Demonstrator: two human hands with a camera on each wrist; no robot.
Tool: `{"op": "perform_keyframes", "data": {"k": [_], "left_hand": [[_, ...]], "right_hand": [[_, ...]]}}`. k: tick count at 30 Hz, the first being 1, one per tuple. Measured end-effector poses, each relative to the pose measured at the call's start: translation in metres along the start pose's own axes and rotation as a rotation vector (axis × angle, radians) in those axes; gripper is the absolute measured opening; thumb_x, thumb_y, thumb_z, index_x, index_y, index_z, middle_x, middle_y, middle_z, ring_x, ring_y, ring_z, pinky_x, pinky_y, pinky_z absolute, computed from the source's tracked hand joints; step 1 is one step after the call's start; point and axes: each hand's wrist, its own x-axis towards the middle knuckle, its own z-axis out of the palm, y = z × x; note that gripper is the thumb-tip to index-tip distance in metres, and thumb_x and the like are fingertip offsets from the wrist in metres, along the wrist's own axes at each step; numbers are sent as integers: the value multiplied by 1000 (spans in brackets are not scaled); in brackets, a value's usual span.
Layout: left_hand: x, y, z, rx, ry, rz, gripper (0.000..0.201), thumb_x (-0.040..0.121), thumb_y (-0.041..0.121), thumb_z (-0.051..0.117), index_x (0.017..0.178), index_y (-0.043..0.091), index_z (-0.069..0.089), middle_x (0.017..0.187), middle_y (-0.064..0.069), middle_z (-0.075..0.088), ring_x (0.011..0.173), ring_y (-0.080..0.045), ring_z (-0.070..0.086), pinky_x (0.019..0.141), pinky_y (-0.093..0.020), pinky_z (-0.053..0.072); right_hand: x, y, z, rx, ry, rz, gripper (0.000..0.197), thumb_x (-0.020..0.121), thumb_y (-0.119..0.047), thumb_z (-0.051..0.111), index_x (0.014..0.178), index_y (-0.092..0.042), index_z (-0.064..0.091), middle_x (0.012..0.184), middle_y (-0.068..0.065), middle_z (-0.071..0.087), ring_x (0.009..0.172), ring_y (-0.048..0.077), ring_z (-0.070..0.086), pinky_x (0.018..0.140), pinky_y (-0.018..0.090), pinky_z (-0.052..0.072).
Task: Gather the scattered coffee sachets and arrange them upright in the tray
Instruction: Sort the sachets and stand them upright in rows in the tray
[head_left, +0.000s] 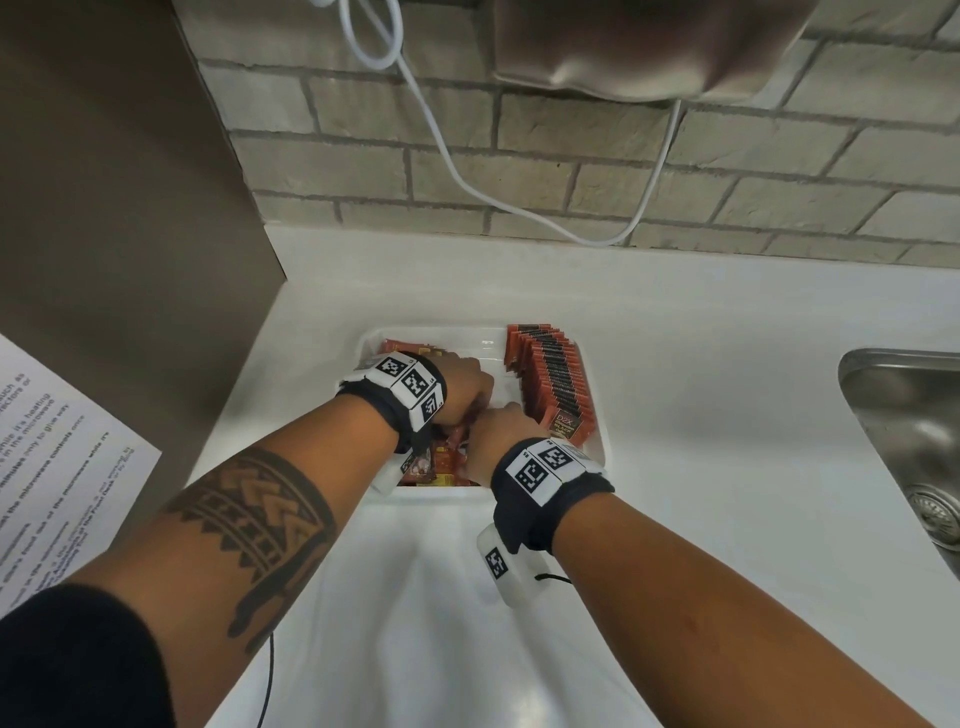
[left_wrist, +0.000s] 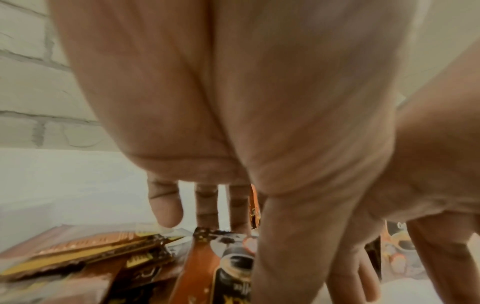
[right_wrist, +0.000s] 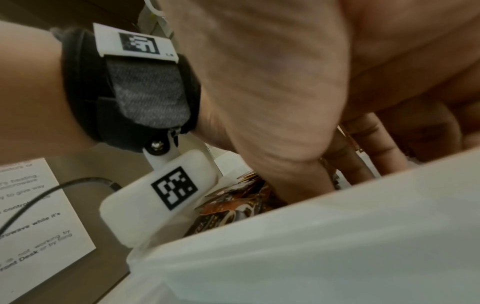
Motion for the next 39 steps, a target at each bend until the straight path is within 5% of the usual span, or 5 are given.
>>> {"op": "perform_keyframes", "data": {"k": [4, 14, 20, 25, 39], "left_hand": [[-2, -5, -2, -26, 11, 17, 39, 85, 4, 68, 120, 18, 63, 120, -5, 65, 105, -25, 62, 70, -28, 44], [-4, -19, -8, -100, 59, -56, 34, 87, 11, 71, 115, 30, 68, 114, -1, 48, 99, -16, 35, 87, -32, 36], [-7, -35, -11, -290, 71, 30, 25, 81, 7, 75, 89, 30, 70, 102, 2, 69, 92, -16, 61, 71, -27, 45], [-14, -46, -13, -394, 121, 60, 21, 86, 12, 75, 102, 24, 70, 92, 2, 58, 76, -11, 53, 62, -21, 39], [-22, -65, -12, -710, 364, -111, 31, 86, 8, 73, 114, 18, 67, 112, -3, 65, 97, -22, 63, 82, -34, 54]], "right_hand": [[-3, 2, -5, 40, 54, -13, 31, 93, -19, 61, 121, -6, 60, 119, 11, 62, 111, 27, 60, 87, 33, 51], [-3, 1, -8, 81, -6, -1, 26, 90, -21, 65, 111, -6, 63, 112, 10, 67, 103, 26, 65, 76, 29, 51], [-1, 4, -11, 78, -38, -3, 35, 92, -24, 63, 121, -5, 57, 121, 11, 63, 111, 27, 61, 90, 31, 52], [2, 3, -9, 136, -37, 34, 57, 90, -24, 68, 137, -3, 42, 131, 12, 53, 118, 26, 57, 97, 34, 52], [18, 4, -2, 204, -60, 51, 61, 86, -27, 74, 136, -2, 47, 125, 12, 62, 109, 29, 63, 82, 33, 53]]}}
